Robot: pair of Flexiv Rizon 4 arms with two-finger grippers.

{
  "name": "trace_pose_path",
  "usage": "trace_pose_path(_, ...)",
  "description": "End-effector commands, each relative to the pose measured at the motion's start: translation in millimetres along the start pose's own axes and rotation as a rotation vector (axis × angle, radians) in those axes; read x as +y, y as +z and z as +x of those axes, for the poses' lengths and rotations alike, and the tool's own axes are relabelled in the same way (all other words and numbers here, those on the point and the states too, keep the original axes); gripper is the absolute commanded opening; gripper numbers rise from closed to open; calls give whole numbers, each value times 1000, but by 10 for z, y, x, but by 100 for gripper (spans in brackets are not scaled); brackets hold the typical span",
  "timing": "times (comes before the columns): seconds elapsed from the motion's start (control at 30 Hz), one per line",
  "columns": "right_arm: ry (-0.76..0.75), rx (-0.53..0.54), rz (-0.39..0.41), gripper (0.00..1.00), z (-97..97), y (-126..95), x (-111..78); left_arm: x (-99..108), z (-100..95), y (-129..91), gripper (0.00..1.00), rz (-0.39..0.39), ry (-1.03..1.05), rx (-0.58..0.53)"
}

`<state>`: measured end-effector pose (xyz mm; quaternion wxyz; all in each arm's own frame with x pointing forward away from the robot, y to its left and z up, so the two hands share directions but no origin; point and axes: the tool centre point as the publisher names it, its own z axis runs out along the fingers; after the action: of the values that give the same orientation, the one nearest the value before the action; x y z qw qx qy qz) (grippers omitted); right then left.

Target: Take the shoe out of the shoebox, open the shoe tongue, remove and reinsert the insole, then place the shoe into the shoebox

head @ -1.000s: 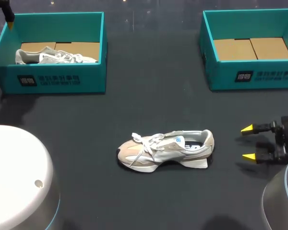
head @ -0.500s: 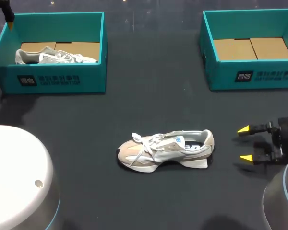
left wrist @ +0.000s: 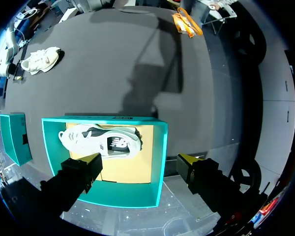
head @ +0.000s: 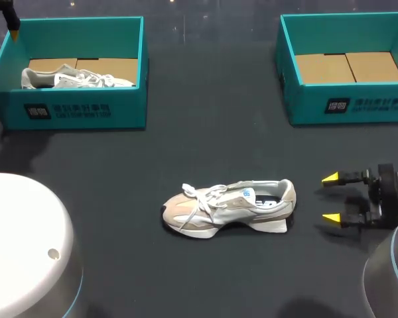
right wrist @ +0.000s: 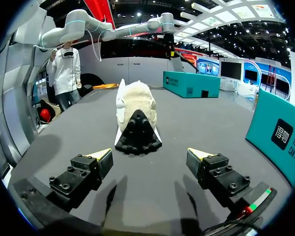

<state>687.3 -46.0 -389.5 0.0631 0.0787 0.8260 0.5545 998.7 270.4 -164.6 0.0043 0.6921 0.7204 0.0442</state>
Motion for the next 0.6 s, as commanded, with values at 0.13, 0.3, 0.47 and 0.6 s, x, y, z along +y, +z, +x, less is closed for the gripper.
trace_pose_path(0.13,21,-9,4,100,55,153,40,-1,5,-6,100,0,1,1)
trace_pose_path(0.3,40,-14,-5,100,49,231,60,-1,5,-6,100,0,1,1)
trace_pose_path(0.47,62,-16,3,100,44,319,69,-1,5,-6,100,0,1,1)
trace_pose_path(0.6,70,-21,9,100,66,389,70,-1,5,-6,100,0,1,1)
